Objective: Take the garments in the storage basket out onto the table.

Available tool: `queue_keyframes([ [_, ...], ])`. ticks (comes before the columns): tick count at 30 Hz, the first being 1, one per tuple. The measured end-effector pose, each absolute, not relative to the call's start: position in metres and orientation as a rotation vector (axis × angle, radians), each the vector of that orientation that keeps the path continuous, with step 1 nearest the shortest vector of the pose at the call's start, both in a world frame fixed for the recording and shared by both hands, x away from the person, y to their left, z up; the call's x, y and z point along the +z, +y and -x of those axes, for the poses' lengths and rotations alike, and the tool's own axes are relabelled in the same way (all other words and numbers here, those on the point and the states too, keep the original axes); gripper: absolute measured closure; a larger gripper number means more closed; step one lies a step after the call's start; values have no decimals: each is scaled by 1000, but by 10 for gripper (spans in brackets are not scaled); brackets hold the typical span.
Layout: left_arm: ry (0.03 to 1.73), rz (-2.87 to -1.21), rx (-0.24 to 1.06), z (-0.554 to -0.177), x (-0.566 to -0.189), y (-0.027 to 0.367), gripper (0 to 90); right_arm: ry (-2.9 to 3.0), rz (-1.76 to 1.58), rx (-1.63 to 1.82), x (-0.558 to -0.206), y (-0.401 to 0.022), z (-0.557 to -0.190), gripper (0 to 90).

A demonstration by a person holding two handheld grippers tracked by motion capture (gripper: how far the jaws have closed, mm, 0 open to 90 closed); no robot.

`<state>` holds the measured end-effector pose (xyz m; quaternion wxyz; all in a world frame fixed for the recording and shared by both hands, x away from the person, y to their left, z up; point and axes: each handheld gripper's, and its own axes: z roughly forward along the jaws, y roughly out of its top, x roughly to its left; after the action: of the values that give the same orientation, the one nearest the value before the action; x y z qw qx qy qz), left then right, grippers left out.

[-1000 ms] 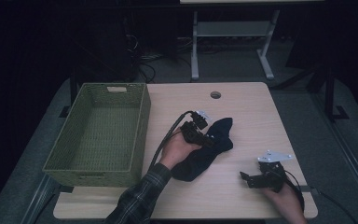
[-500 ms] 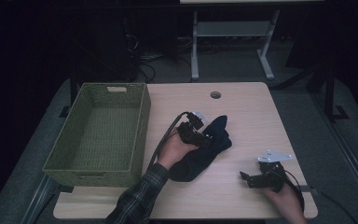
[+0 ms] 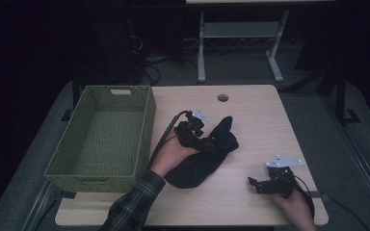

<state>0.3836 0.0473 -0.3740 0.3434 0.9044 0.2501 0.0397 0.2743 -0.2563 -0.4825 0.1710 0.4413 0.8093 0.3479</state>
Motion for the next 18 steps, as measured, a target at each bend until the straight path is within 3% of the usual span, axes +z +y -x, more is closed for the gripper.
queue_keyframes([
  [6,642,-2343,127,-367,-363,59,294,2299,-1252,988,-483,-256,-274,83],
  [18,674,-2343,139,-344,-376,89,721,2299,-1251,987,-483,-256,-274,82],
])
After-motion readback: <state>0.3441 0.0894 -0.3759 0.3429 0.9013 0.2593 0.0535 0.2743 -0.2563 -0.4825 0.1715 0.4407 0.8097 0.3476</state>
